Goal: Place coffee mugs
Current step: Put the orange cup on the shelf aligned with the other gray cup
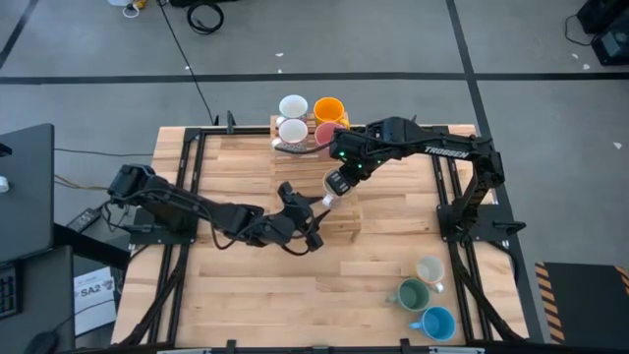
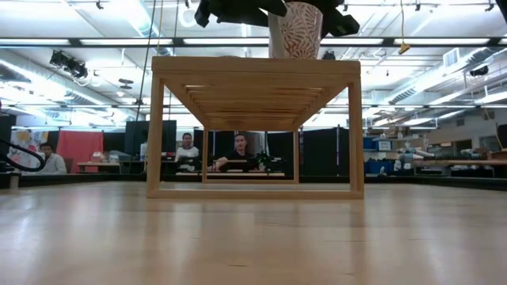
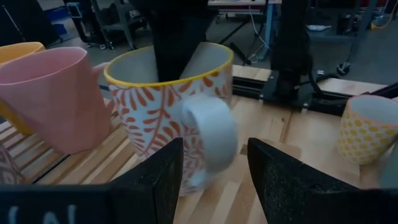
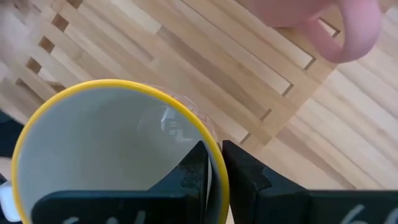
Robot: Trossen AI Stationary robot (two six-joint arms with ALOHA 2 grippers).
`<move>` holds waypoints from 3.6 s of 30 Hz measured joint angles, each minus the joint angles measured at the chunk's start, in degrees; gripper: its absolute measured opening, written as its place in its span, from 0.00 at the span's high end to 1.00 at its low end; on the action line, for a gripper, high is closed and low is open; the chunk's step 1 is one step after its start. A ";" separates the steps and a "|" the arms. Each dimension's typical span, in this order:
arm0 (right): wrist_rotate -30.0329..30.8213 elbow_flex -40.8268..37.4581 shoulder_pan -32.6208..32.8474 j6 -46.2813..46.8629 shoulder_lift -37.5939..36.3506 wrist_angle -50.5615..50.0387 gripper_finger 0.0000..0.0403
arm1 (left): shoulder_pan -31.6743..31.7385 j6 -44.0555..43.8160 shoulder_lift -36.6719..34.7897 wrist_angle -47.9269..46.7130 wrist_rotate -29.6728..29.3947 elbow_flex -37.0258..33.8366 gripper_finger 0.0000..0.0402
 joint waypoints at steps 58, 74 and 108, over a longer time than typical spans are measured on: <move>0.56 6.92 -0.16 -14.19 -2.11 -4.63 0.72 | -0.81 9.01 -3.47 -0.84 -0.96 0.00 0.94; -3.91 6.88 0.13 -36.05 -2.73 -2.62 0.72 | -1.75 20.26 -3.63 -1.16 19.77 -0.02 0.93; -7.15 6.84 0.13 -36.22 -2.67 -2.36 0.72 | 20.64 28.00 -14.19 -9.14 72.98 0.00 0.92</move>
